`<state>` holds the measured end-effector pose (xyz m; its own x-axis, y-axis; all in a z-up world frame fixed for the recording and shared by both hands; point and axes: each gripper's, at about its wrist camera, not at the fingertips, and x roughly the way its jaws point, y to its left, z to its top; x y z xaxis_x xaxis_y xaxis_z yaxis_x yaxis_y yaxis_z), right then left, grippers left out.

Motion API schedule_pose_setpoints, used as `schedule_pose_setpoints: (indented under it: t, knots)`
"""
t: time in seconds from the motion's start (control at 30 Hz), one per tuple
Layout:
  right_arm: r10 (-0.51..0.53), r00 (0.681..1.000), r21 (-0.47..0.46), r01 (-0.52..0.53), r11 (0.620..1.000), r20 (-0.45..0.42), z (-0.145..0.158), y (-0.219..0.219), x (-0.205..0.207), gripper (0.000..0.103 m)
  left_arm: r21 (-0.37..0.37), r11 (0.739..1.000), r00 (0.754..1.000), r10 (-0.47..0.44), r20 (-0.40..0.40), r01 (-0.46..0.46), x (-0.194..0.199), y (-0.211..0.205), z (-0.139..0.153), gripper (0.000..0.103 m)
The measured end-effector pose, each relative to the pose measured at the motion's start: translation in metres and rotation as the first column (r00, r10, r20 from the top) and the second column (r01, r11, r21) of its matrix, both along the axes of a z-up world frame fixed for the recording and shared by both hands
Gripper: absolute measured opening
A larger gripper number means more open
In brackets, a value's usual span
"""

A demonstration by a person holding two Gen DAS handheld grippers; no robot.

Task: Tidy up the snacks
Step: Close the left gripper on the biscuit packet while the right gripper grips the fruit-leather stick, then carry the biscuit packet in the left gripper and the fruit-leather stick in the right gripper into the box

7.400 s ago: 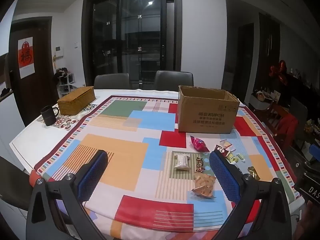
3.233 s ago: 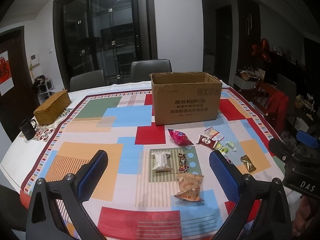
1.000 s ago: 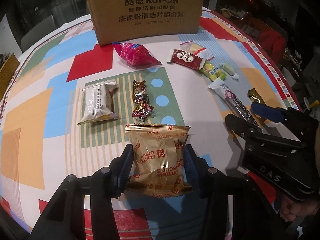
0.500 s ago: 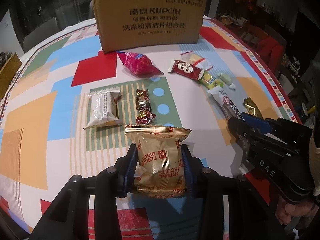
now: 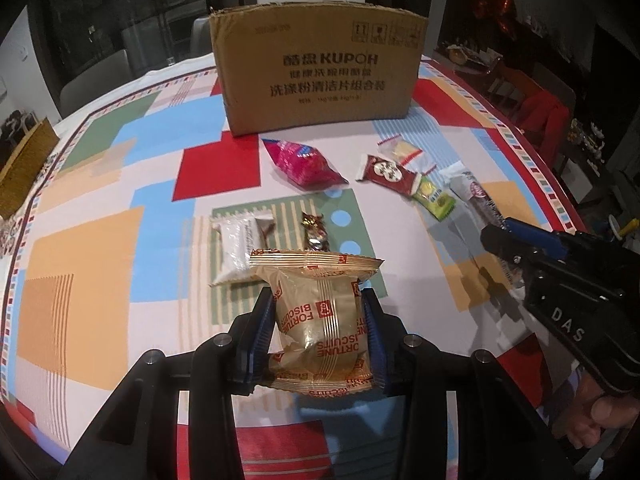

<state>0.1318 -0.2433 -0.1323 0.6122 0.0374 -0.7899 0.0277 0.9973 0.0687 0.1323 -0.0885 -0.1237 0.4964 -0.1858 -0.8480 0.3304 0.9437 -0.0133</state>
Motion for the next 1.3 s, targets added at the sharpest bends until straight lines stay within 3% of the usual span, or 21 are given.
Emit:
schedule_pose_setpoints:
  t: [1.3]
  knots:
    - [-0.046,0.982,-0.007,0.048,0.999,0.183,0.087,-0.008,0.045,0.021,-0.054,0.999,0.988,0.017,0.155,-0.008,0.060,0.003,0.084,0.042]
